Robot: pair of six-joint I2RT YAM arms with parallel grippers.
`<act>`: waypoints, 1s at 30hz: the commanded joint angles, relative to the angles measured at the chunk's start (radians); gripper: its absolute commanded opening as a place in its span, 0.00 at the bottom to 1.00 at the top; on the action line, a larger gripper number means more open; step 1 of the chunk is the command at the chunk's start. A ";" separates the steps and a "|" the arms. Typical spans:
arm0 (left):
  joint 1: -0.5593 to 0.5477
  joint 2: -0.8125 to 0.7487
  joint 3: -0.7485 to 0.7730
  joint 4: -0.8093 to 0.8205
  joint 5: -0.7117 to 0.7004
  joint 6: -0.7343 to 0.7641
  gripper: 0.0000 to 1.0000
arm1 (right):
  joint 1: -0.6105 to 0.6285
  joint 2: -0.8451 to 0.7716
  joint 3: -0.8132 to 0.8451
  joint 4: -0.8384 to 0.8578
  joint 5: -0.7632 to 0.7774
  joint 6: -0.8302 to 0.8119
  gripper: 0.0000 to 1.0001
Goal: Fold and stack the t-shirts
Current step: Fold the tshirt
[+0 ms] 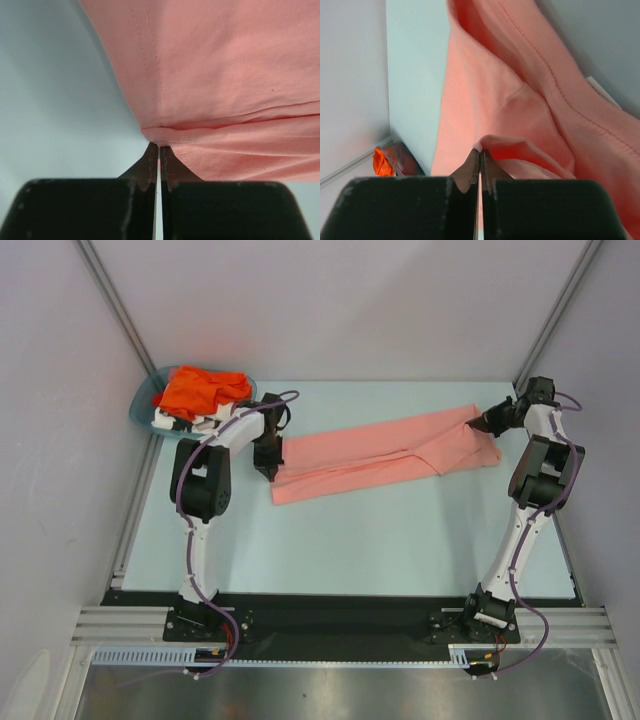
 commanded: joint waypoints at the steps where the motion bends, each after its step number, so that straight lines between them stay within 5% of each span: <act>1: 0.017 0.007 0.046 -0.012 -0.030 0.023 0.00 | -0.011 0.013 -0.013 0.043 -0.003 0.017 0.00; 15: 0.021 0.012 0.038 -0.014 -0.027 0.011 0.01 | -0.014 0.048 -0.005 0.104 -0.015 0.061 0.05; 17: 0.023 0.001 0.043 -0.020 -0.033 0.010 0.09 | -0.014 0.052 0.001 0.101 -0.020 0.061 0.08; 22: 0.021 -0.112 0.036 -0.029 -0.073 0.003 0.50 | -0.016 0.053 0.088 -0.005 -0.020 -0.017 0.34; 26: 0.021 -0.247 0.010 -0.047 -0.068 0.011 0.58 | -0.024 0.010 0.169 -0.147 0.025 -0.130 0.48; 30: 0.020 -0.348 -0.109 0.000 0.092 0.023 0.61 | -0.045 -0.069 0.191 -0.295 0.110 -0.235 0.70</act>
